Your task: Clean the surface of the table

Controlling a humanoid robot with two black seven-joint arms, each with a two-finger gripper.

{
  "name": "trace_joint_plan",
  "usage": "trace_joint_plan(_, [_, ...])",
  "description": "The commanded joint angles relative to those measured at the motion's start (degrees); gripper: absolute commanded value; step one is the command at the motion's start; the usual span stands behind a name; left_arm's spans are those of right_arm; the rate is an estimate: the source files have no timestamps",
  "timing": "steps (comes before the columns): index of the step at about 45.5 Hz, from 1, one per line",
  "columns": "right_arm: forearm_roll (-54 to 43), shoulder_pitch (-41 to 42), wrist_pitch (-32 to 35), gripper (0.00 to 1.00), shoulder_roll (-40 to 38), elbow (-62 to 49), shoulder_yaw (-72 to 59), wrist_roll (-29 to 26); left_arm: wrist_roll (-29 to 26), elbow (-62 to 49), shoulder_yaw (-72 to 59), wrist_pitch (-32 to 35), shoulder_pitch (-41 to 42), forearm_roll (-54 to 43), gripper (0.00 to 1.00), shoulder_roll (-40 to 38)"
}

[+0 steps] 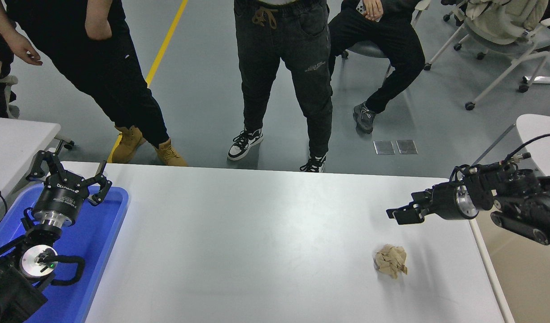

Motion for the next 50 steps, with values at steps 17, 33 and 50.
trace_joint_plan(17, [-2.44,-2.58,-0.26,0.98,3.89,-0.01,-4.8,2.35,0.0,0.0,0.0,0.0,0.0,0.0,1.0,0.0])
trace_joint_plan(33, [-1.64,-8.12,-1.93,0.98,5.91,-4.14,-2.43,2.17,0.0,0.0,0.0,0.0,0.0,0.0,1.0,0.0])
trace_joint_plan(50, [0.38,-15.77,-6.33,0.9,8.64,-14.17,1.88,2.26,0.0,0.0,0.0,0.0,0.0,0.0,1.0,0.0])
